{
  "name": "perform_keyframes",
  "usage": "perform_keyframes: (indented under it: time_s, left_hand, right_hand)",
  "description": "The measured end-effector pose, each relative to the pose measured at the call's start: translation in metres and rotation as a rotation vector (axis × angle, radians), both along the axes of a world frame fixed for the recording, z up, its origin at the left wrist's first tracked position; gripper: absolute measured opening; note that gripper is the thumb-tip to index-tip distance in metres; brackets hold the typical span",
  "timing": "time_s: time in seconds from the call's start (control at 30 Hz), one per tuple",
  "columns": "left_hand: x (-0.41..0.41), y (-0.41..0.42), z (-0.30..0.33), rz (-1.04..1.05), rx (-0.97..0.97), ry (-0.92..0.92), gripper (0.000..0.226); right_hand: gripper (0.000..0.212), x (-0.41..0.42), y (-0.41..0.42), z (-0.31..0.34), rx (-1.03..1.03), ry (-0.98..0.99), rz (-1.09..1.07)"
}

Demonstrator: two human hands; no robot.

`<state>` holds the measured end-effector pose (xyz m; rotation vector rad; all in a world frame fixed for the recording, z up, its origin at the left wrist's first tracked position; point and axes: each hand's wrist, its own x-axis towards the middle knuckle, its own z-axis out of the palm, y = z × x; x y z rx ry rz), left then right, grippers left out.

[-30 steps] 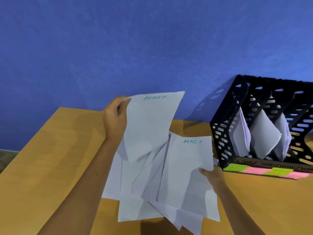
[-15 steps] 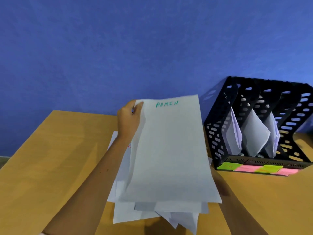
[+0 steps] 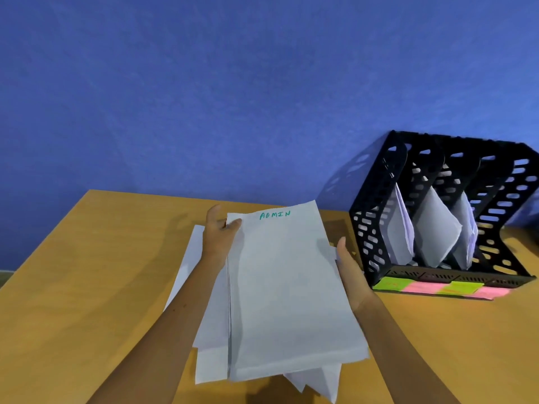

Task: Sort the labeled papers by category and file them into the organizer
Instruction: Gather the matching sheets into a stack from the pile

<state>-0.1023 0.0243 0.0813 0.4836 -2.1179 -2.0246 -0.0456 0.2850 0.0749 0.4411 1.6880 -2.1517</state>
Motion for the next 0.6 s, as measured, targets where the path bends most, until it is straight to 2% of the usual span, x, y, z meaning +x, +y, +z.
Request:
perform_keyframes:
  time_s: [0.03,0.1,0.13,0.2,0.27,0.33,0.5,0.53,0.6]
  left_hand:
    - [0.000,0.001,0.001,0.033,0.026,-0.010,0.051]
    - [0.001,0.003,0.008,0.076,0.171,-0.073,0.046]
    - [0.000,0.002,0.013,0.044,0.283,-0.121,0.047]
    - [0.002,0.000,0.022,-0.177,0.451,-0.151,0.046]
    - [0.005,-0.002,0.028,-0.399,0.434,-0.179,0.045]
    - [0.010,0.001,0.028,-0.472,0.354,-0.220,0.048]
    - [0.016,0.027,0.023,-0.341,0.253,-0.088,0.017]
    - [0.017,0.033,0.021,-0.323,0.241,-0.053,0.015]
    - [0.021,0.042,0.017,-0.288,0.230,-0.018,0.017]
  right_hand:
    - [0.055,-0.001,0.001,-0.001,-0.061,-0.006,0.075]
    - [0.037,0.001,-0.003,0.005,-0.056,-0.011,0.169]
    - [0.038,0.000,-0.004,0.004,-0.026,0.018,0.171]
    - [0.044,-0.004,-0.007,0.007,-0.003,0.071,0.082]
    - [0.037,-0.008,-0.010,0.017,-0.022,0.153,-0.020]
    - [0.026,-0.010,-0.014,0.028,0.088,0.291,-0.096]
    - [0.015,-0.010,-0.036,0.042,0.483,0.527,-0.204]
    - [0.009,-0.009,-0.038,0.041,0.538,0.556,-0.250]
    - [0.011,-0.007,-0.041,0.035,0.543,0.564,-0.332]
